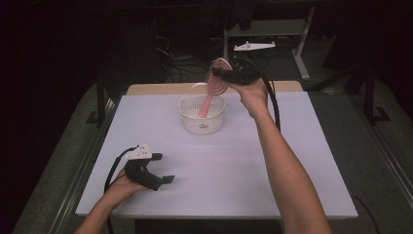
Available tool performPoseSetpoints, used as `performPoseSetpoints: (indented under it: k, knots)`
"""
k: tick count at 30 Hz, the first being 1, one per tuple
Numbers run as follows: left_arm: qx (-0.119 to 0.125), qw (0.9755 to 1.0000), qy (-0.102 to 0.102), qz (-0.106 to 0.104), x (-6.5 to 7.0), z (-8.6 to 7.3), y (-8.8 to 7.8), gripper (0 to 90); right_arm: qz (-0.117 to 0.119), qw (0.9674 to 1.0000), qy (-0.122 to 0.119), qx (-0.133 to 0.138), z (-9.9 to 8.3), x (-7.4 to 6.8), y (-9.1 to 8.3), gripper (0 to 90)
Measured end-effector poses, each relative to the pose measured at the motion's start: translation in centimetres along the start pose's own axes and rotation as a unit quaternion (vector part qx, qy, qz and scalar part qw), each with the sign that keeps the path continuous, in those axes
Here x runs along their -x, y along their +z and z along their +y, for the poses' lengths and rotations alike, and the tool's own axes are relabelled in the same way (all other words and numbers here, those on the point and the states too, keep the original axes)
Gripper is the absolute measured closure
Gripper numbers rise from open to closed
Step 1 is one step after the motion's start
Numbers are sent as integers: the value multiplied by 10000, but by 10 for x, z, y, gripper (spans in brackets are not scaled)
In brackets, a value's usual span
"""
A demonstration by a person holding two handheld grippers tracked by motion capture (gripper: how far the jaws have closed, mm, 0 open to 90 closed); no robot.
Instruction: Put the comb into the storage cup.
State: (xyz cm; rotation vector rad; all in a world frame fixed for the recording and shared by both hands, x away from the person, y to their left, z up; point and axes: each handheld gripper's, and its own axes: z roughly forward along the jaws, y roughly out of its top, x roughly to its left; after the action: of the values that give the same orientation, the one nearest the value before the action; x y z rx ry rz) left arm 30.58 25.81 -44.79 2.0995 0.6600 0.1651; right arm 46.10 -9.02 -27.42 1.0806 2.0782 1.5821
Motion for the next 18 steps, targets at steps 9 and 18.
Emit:
performPoseSetpoints:
  k: [9,18]
  knots:
    - [-18,10000,3,-13,0,0,0,0,-44,9999,85,-60,-11,6,11,626]
    - [-33,10000,-1,-20,-1,-1,0,0,-66,9997,153,-151,-22,10,23,626]
